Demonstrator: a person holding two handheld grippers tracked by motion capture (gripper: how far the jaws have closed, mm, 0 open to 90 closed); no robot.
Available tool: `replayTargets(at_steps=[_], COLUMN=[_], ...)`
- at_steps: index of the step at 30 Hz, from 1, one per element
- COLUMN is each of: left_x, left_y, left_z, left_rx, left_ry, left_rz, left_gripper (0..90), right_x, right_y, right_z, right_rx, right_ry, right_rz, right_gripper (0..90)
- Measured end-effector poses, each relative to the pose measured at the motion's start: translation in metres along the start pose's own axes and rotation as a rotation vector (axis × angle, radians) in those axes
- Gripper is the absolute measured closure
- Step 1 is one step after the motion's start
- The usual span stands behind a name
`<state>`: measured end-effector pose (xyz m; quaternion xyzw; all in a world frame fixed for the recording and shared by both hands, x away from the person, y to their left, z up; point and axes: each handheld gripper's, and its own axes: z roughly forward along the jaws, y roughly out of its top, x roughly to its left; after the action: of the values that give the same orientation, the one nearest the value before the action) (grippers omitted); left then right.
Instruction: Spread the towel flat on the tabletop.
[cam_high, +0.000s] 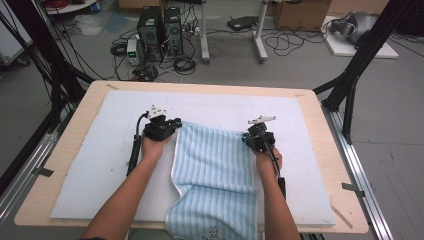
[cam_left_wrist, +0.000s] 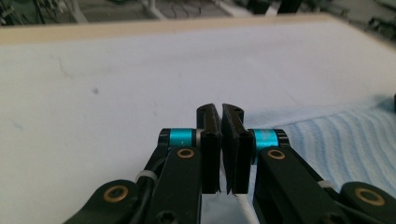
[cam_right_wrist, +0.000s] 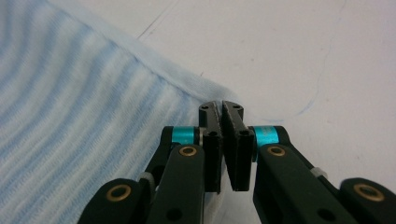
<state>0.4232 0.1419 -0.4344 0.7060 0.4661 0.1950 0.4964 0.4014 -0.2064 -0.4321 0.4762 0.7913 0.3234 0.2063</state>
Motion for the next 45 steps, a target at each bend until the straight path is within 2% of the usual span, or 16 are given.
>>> replayTargets(at_steps=[1, 4, 6, 10, 14, 18, 20, 22, 23, 24, 27, 29, 36, 40, 43, 45], left_x=[0.003, 0.007, 0.010, 0.014, 0.021, 0.030, 0.035, 0.038, 0.040, 0.041, 0.041, 0.042, 0.038, 0.027, 0.012, 0.001], left_y=[0.001, 0.007, 0.014, 0.035, 0.053, 0.056, 0.053, 0.050, 0.049, 0.048, 0.041, 0.035, 0.012, 0.003, -0.002, -0.004], left_z=[0.004, 0.008, 0.014, 0.021, 0.030, 0.032, 0.033, 0.034, 0.034, 0.032, 0.025, 0.019, 0.005, 0.007, 0.015, 0.018], left_rx=[0.046, 0.005, 0.031, 0.020, 0.018, -0.017, -0.009, 0.005, 0.012, 0.018, 0.033, 0.055, 0.158, 0.201, 0.249, 0.250], left_ry=[0.003, 0.007, 0.005, 0.008, 0.016, 0.036, 0.030, 0.028, 0.027, 0.026, 0.047, 0.060, 0.078, 0.044, 0.024, 0.087], left_rz=[0.001, -0.022, -0.023, -0.015, -0.005, -0.010, -0.021, -0.043, -0.078, -0.092, -0.061, -0.058, -0.033, -0.018, 0.040, 0.134], left_gripper=[85.6, 85.6, 85.6, 85.6, 85.6, 85.6, 85.3, 76.5, 61.5, 53.5, 48.0, 48.0, 50.5, 51.9, 55.2, 63.2], right_x=[-0.001, -0.003, -0.005, -0.014, -0.020, -0.024, -0.021, -0.018, -0.016, -0.016, -0.016, -0.014, -0.020, -0.023, -0.023, -0.021], right_y=[0.001, 0.005, 0.008, 0.019, 0.037, 0.055, 0.063, 0.067, 0.067, 0.066, 0.061, 0.058, 0.038, 0.022, 0.012, 0.008], right_z=[0.003, 0.011, 0.015, 0.022, 0.027, 0.031, 0.034, 0.039, 0.041, 0.043, 0.043, 0.036, 0.008, 0.004, 0.007, 0.011], right_rx=[-0.009, -0.020, -0.026, -0.036, -0.058, -0.117, -0.121, -0.112, -0.110, -0.101, -0.072, -0.077, -0.081, -0.031, -0.005, 0.012], right_ry=[0.001, -0.008, -0.015, -0.014, -0.042, -0.066, -0.084, -0.098, -0.106, -0.101, -0.071, -0.077, -0.044, -0.023, -0.012, -0.013], right_rz=[0.007, -0.001, 0.005, 0.030, 0.009, 0.030, 0.010, -0.007, -0.003, 0.009, 0.050, 0.026, 0.029, 0.053, 0.082, 0.089], right_gripper=[86.6, 86.6, 86.6, 86.7, 86.8, 86.8, 86.8, 85.9, 81.8, 72.6, 63.6, 62.4, 62.1, 60.4, 59.7, 60.4])
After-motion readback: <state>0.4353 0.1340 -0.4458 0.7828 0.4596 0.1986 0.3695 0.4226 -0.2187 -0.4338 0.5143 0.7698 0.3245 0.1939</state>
